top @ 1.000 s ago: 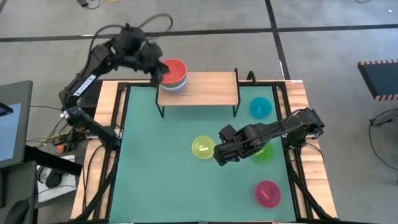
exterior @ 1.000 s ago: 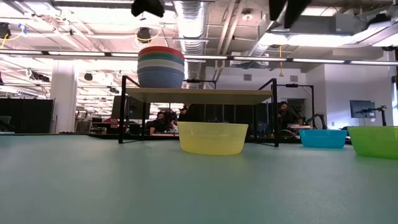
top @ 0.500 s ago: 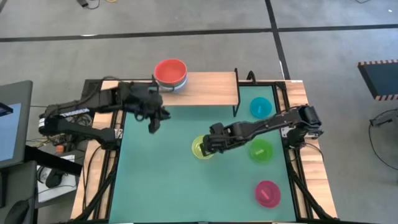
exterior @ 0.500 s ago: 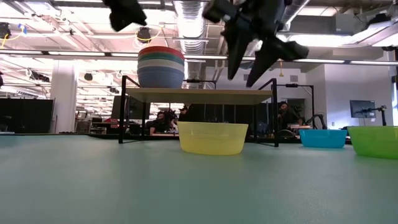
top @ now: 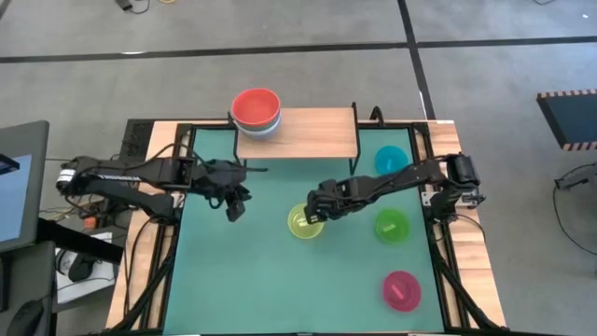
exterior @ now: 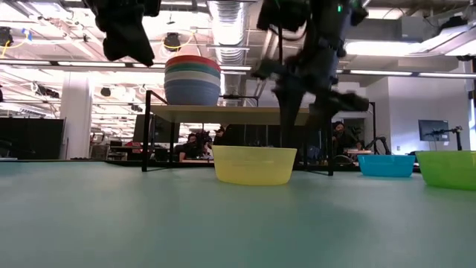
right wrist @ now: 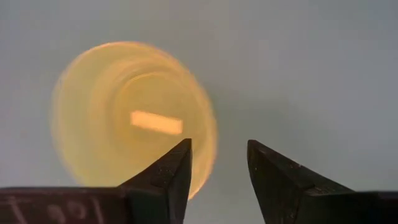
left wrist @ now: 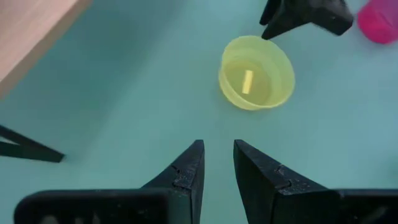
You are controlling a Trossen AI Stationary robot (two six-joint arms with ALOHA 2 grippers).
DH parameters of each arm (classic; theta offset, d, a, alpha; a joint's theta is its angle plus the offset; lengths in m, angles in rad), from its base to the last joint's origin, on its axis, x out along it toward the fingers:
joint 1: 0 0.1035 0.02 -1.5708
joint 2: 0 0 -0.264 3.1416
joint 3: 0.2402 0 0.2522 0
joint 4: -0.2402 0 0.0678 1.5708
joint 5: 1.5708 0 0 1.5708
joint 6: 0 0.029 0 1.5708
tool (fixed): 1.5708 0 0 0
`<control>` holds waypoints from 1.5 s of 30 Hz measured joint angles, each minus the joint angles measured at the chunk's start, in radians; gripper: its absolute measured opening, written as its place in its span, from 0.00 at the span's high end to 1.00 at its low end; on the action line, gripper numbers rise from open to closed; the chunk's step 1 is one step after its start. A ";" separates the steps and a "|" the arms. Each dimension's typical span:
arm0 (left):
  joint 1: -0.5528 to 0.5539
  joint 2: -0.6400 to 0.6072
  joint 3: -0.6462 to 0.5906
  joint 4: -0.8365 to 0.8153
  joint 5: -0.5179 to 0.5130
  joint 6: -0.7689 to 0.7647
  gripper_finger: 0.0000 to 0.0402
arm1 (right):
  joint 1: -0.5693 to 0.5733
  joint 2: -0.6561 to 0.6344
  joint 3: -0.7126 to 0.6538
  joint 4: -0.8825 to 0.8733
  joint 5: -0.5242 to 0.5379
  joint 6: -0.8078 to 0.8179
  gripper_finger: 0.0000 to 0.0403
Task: Place and stack bowls onto a shelf
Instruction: Put the light yellow bowl on the shelf
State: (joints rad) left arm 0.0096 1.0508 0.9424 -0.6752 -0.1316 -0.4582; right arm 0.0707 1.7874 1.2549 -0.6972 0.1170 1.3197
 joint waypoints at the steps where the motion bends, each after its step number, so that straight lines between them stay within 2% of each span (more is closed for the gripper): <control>1: -0.005 0.004 -0.007 0.011 -0.014 -0.008 0.81 | -0.006 0.001 -0.015 0.010 -0.006 -0.004 0.57; 10: -0.008 0.103 -0.059 0.161 -0.009 -0.028 0.70 | -0.023 0.014 -0.049 0.120 -0.043 -0.115 0.74; 16: -0.008 0.201 -0.059 0.262 -0.013 -0.031 0.64 | -0.046 0.070 -0.049 0.160 -0.087 -0.172 0.78; 20: -0.008 0.267 -0.058 0.297 0.020 -0.059 0.63 | -0.037 0.087 -0.051 0.161 -0.092 -0.191 0.81; 26: -0.008 0.309 -0.058 0.304 0.075 -0.120 0.64 | -0.017 0.050 -0.048 0.147 -0.072 -0.229 0.95; 31: -0.008 0.296 -0.048 0.286 0.075 -0.142 0.65 | -0.035 -0.017 -0.007 0.073 -0.065 -0.305 0.94; 38: -0.008 0.237 -0.019 0.284 0.030 -0.179 0.65 | -0.157 -0.168 0.096 -0.033 0.071 -0.477 0.94; 42: -0.008 0.202 -0.017 0.281 -0.020 -0.184 0.65 | -0.286 -0.237 0.143 -0.023 0.142 -0.575 0.93; 45: -0.008 0.191 -0.017 0.282 -0.057 -0.186 0.65 | -0.404 -0.252 0.157 -0.004 0.148 -0.632 0.94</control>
State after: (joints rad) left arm 0.0021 1.2422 0.9253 -0.3932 -0.1883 -0.6446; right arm -0.3330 1.5357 1.4123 -0.7007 0.2648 0.6876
